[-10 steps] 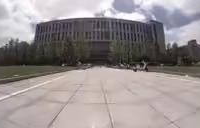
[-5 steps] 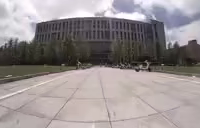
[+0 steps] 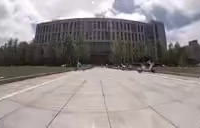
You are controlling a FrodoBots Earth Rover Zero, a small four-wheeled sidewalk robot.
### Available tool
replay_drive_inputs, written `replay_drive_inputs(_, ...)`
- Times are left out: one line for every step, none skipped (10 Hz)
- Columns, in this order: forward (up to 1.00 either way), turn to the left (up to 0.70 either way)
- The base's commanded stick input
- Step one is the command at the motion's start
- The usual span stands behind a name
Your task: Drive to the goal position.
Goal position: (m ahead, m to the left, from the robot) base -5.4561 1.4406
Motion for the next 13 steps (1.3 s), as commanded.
replay_drive_inputs(1.00, -0.03)
replay_drive_inputs(1.00, -0.05)
replay_drive_inputs(1.00, 0.00)
replay_drive_inputs(1.00, 0.00)
replay_drive_inputs(1.00, -0.05)
replay_drive_inputs(1.00, -0.11)
replay_drive_inputs(1.00, 0.00)
replay_drive_inputs(1.00, 0.00)
replay_drive_inputs(1.00, 0.00)
replay_drive_inputs(1.00, -0.09)
replay_drive_inputs(1.00, -0.07)
replay_drive_inputs(1.00, 0.00)
replay_drive_inputs(1.00, 0.00)
